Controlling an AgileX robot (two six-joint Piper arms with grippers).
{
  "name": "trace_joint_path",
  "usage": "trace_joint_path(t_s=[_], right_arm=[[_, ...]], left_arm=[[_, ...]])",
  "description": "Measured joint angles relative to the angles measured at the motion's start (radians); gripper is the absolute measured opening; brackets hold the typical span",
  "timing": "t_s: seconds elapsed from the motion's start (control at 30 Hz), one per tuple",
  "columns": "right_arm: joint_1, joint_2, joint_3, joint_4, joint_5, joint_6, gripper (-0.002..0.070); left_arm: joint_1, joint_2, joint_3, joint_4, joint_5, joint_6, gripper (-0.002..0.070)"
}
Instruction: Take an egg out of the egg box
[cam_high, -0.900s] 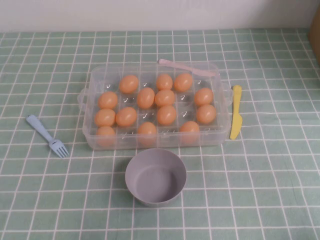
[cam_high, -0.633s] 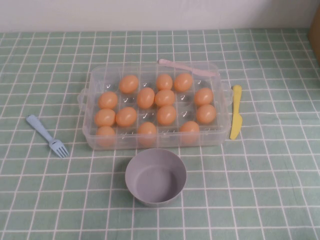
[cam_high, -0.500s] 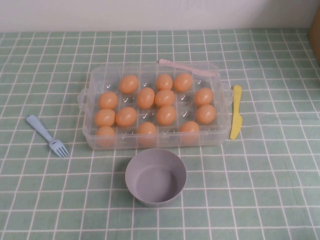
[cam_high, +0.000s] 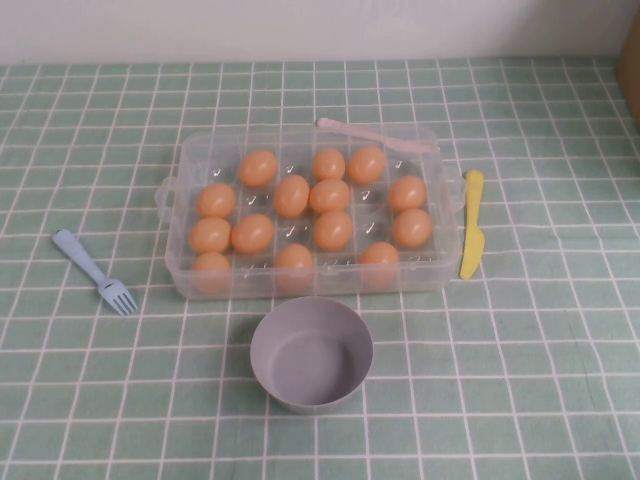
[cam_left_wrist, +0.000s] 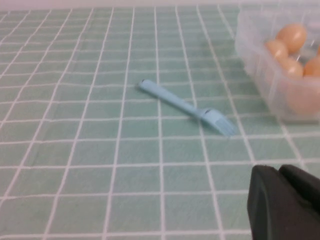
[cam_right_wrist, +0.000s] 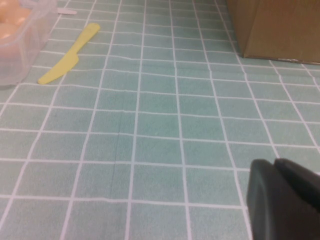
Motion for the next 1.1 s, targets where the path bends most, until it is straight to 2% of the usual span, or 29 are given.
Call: trace_joint_path(t_s=[0.33, 0.63, 0.77, 0.93, 1.1], right_arm=[[0.000, 0.000, 0.000, 0.000, 0.000, 0.000, -0.0017], [0.000, 0.000, 0.000, 0.000, 0.000, 0.000, -0.0017], [0.000, 0.000, 0.000, 0.000, 0.000, 0.000, -0.0017], [0.000, 0.000, 0.000, 0.000, 0.000, 0.000, -0.0017], [0.000, 0.000, 0.000, 0.000, 0.000, 0.000, -0.0017]], left_arm=[[0.000, 0.000, 0.000, -0.342, -0.141, -0.135, -0.0004], [0.000, 0.000, -0.002, -0.380, -0.205, -0.129, -0.0004], [0.000, 0.027, -0.101, -0.392, -0.088, -0.119, -0.0004], [0.000, 0.237, -0.341, -0.343, 0.168, -0.048, -0.0004], [0.000, 0.495, -0.532, -0.315, 0.416, 0.156, -0.0004]])
